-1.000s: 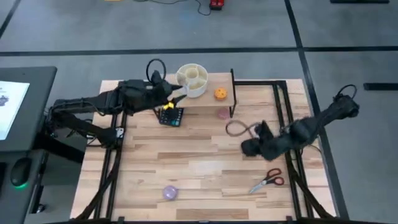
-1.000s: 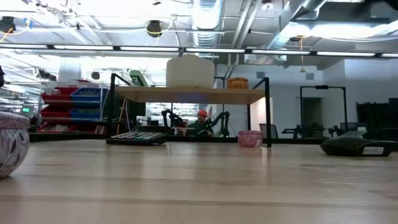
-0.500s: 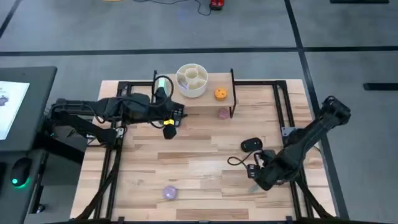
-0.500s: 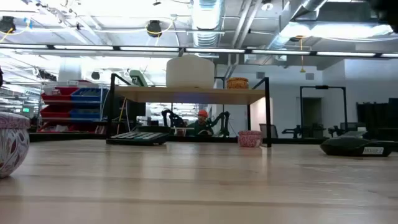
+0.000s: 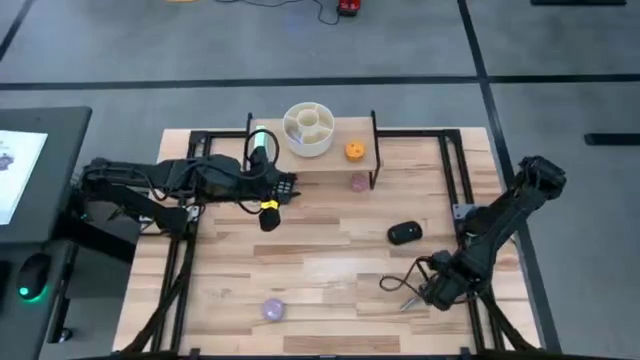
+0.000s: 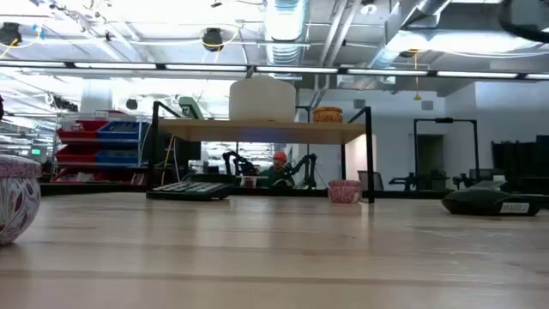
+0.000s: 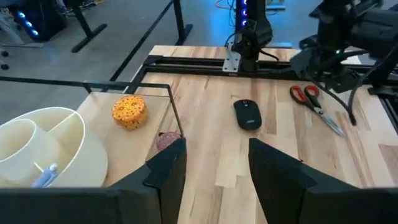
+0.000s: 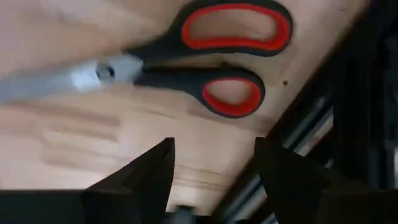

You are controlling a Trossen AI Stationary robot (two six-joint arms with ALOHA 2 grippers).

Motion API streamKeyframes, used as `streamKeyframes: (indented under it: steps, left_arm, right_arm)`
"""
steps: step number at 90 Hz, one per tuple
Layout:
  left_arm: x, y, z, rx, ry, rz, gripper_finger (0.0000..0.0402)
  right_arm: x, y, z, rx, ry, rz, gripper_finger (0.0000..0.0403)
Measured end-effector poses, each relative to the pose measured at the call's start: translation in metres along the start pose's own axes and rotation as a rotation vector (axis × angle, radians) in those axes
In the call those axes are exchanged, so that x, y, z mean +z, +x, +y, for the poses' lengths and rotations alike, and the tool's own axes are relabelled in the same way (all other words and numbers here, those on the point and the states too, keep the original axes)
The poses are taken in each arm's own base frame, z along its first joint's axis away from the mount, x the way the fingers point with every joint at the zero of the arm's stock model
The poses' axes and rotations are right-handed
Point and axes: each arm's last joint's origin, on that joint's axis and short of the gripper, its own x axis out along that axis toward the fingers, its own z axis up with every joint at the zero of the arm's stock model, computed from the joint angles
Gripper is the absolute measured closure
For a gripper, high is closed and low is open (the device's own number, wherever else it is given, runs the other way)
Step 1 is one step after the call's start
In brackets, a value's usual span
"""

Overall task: Stock shelves
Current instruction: Put the black scissor into the white desk organizer

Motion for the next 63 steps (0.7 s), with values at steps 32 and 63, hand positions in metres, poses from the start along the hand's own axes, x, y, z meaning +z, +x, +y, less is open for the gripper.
streamKeyframes:
  steps: [32,63]
  left_arm:
    - [0.0,0.0,0.0,-0.013,-0.021,0.0,0.0251]
    - [0.0,0.0,0.0,-0.009,-0.061,0.0,0.0251]
  right_arm:
    - [0.022,0.026,0.009,-0.182,-0.727,0.005,0.0222]
    - [0.024,0.056,0.016,-0.311,-0.88,0.094,0.0269]
